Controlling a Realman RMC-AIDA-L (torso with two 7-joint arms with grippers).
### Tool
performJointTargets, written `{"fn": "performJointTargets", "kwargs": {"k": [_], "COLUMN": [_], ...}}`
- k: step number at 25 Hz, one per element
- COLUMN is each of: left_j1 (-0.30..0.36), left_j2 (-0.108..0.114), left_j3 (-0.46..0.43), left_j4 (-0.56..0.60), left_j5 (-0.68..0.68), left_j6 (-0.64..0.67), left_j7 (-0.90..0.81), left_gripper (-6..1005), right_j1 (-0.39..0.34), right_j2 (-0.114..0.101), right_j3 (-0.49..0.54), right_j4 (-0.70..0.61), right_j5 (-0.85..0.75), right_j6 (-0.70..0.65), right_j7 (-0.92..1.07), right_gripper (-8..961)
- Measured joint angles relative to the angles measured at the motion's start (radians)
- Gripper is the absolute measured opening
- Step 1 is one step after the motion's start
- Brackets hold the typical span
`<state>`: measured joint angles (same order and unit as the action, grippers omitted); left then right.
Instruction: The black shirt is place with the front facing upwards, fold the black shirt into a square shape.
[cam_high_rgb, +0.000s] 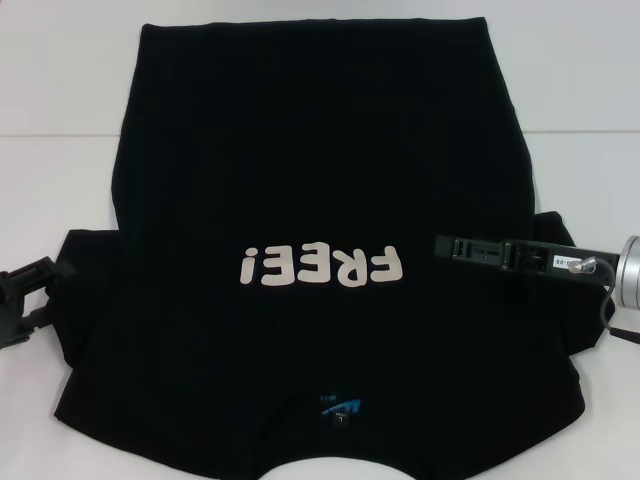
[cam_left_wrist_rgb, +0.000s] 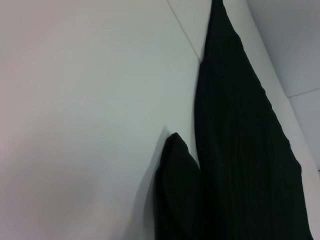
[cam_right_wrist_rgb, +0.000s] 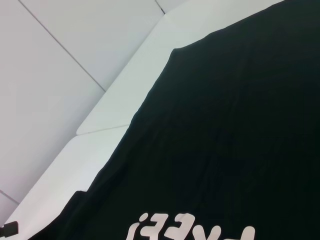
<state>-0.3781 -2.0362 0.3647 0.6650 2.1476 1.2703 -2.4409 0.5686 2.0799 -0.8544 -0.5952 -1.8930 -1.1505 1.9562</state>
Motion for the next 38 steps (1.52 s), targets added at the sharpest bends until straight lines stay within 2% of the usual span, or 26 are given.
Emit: {"fn": "performJointTargets", "kwargs": {"k": [3,9,12,18,22,28,38], "left_j1": [0.0,-0.004,-0.012,-0.008,-0.006,-0.004,-0.004], "left_j2": [0.001,0.002,0.002,-0.021,-0.023,-0.024,-0.02], "left_j3": [0.009,0.096,0.108,0.106,0.104,0.1,0.104], "left_j4": [0.012,0.039,0.053,0.101,0.111,0.112,0.11], "left_j5": [0.002,0.018,0.047,0.051,0.052,0.053,0.055], "left_j6": [-0.001,-0.027,-0.034,-0.032,-0.031,-0.036,-0.04], "left_j7": [0.015,0.014,0.013,0.018,0.012,0.011,0.009], "left_gripper": [853,855,846,777,730,500,286], "right_j1": [-0.001,-0.003,-0.003,-0.003,-0.003,-0.003,-0.006], "right_j2": [-0.001,-0.003,-0.003,-0.003,-0.003,-0.003,-0.005], "right_j3": [0.0,0.0,0.0,0.0,0.0,0.011,0.013], "right_j4": [0.0,0.0,0.0,0.0,0.0,0.0,0.0], "right_j5": [0.004,0.005,0.005,0.007,0.007,0.007,0.006], "right_j6": [0.0,-0.001,-0.004,-0.007,-0.007,-0.006,-0.006], "right_j7": [0.0,0.0,0.0,-0.001,-0.002,-0.003,-0.004], "right_gripper": [917,917,916,916,916,916,916]}}
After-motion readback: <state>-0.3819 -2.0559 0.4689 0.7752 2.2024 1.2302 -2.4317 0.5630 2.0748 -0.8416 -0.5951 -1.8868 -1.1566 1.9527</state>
